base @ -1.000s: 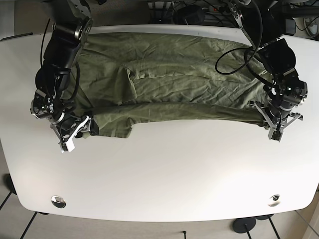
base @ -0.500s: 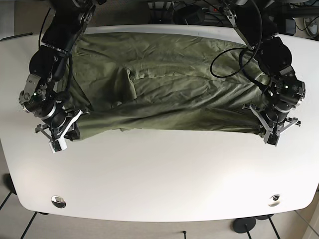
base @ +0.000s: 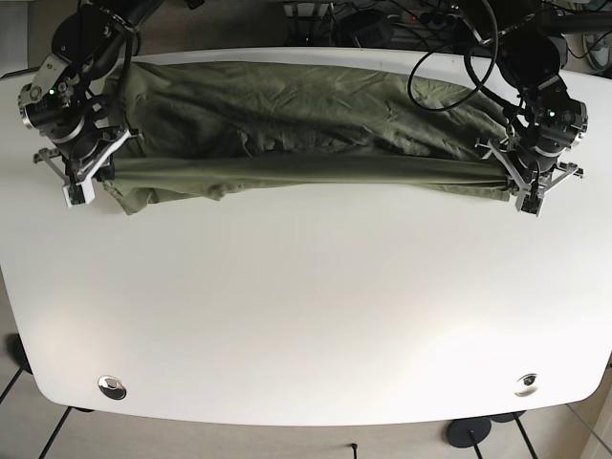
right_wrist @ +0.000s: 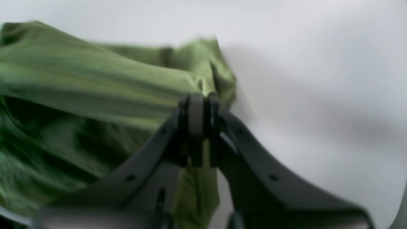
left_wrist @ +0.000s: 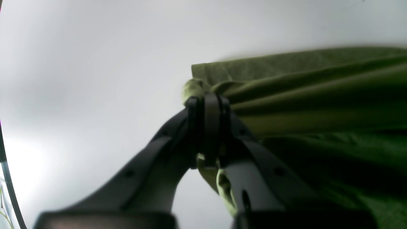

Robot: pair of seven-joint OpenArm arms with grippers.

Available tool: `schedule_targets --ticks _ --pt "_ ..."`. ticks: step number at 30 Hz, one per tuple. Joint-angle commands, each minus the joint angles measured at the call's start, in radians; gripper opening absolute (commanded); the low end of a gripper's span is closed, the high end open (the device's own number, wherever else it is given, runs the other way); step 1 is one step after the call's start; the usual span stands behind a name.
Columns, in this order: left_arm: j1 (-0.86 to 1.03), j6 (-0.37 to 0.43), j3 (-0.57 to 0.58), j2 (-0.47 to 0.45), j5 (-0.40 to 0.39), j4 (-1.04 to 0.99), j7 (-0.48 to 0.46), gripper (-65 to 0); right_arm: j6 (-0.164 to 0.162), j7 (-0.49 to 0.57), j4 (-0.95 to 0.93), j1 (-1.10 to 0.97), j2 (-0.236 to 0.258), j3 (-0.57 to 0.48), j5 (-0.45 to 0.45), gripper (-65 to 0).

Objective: Fold the T-shirt properly
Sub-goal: 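Carry the folded hem over the collar with both grippers and release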

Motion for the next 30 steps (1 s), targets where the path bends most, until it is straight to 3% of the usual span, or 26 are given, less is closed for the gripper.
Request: schedule_targets --ticks 1,4,11,14,15,16,18,20,22,25,27,30 --pt "0.016 0.010 -0.015 -0.016 0.010 0.023 -0.014 -65.0 -0.002 0.019 0.023 -0.043 0.009 0.031 0.058 -63.3" --pt "0.049 0.010 -0.015 -0.027 0.010 0.017 -0.014 -65.0 -0.002 0.019 0.020 -0.107 0.015 0.055 0.110 -63.3" --pt "0.115 0.010 -0.009 -0.071 0.019 0.012 -0.014 -65.0 -0.002 0.026 0.017 -0.181 0.011 0.061 0.116 -62.0" --pt "0.120 0.010 -0.011 -0.070 0.019 0.014 -0.014 -47.1 -0.002 0.026 0.021 -0.181 0.011 0.061 0.151 -46.6" --pt "0.121 0.010 -0.011 -0.070 0.016 0.015 -0.014 -38.2 -0.002 0.019 0.021 -0.181 0.014 0.058 0.230 -37.3" --pt "0.121 0.010 -0.011 -0.070 0.018 0.017 -0.014 -33.9 -0.002 0.018 0.021 -0.181 0.015 0.054 0.282 -31.5" --pt "0.121 0.010 -0.011 -0.071 0.015 0.022 -0.014 -31.9 -0.002 0.018 0.018 -0.178 0.011 0.041 0.363 -20.9" --pt "0.115 0.010 -0.014 -0.076 0.010 0.042 -0.014 -33.9 -0.002 0.018 0.017 -0.165 0.011 -0.035 0.372 -15.1" --pt "0.098 0.010 -0.014 -0.074 0.010 0.074 -0.014 -36.0 -0.002 0.021 0.007 -0.138 0.008 -0.098 0.328 -14.9" --pt "0.037 0.010 -0.009 -0.054 0.012 0.068 -0.014 -39.4 -0.002 0.036 -0.045 -0.124 -0.035 -0.144 0.256 -15.1" --pt "-0.026 0.010 -0.009 0.010 0.026 -0.018 -0.014 -42.1 -0.002 0.084 -0.105 -0.110 -0.060 -0.161 0.190 -23.3" --pt "-0.037 0.010 -0.007 0.016 0.089 -0.120 -0.017 -49.0 -0.002 0.145 -0.181 -0.108 -0.051 -0.196 0.135 -41.7"
